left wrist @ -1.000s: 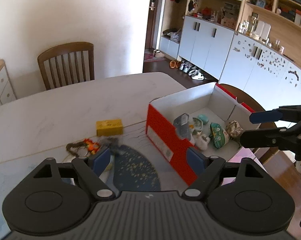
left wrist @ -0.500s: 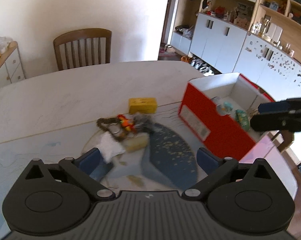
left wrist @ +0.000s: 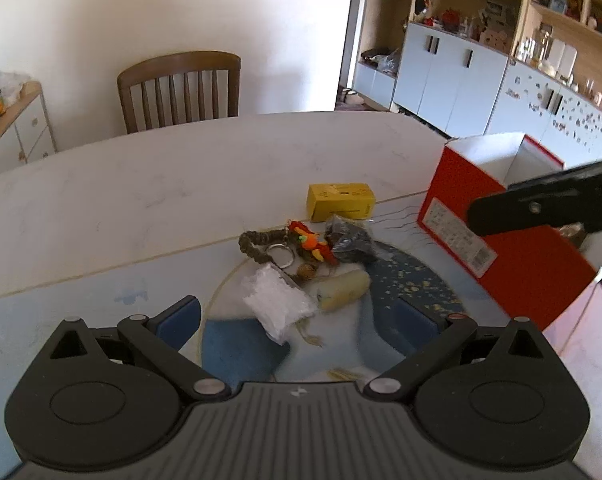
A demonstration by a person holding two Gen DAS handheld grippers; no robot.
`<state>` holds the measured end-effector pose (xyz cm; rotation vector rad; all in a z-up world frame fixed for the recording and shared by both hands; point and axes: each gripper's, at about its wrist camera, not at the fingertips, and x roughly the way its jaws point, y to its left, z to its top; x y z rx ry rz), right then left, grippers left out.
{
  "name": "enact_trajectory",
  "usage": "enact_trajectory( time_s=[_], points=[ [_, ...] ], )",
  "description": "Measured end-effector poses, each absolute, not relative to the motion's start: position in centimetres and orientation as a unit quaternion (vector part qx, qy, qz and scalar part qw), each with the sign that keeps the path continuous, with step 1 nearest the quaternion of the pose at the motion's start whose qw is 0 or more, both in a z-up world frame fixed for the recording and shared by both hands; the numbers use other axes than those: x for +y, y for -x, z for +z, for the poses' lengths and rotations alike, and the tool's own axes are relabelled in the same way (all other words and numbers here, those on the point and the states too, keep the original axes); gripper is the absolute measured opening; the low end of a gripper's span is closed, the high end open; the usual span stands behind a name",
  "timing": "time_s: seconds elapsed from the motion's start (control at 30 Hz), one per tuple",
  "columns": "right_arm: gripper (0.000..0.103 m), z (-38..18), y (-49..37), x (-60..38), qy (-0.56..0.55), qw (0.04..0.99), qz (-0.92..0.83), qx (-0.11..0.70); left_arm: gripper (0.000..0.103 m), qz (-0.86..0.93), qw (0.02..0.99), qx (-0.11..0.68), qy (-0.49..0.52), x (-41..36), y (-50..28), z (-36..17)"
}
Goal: Organize objects
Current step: 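Withdraw both tools from the box back toward the mat, then grasp the white plastic bag with left tool while right tool grasps the black bag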
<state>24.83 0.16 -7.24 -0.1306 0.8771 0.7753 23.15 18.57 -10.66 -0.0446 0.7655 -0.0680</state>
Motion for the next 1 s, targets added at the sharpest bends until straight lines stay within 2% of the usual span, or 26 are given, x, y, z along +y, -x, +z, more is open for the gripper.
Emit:
enact_trajectory(
  time_s=[0.6,1.0],
  points=[
    [0.091,-12.6,-30.1,6.0,0.078,0.815,0.344,0.459,0.103,-0.022,0.929,0.369,-0.019,18.9,-26.9,-14.5],
    [0.077,-14.9,-31.7,6.7,0.069,0.797,0.346,0.491,0.100,-0.030,0.927,0.375,-0.012,19.2,-27.8,-16.0]
  ],
)
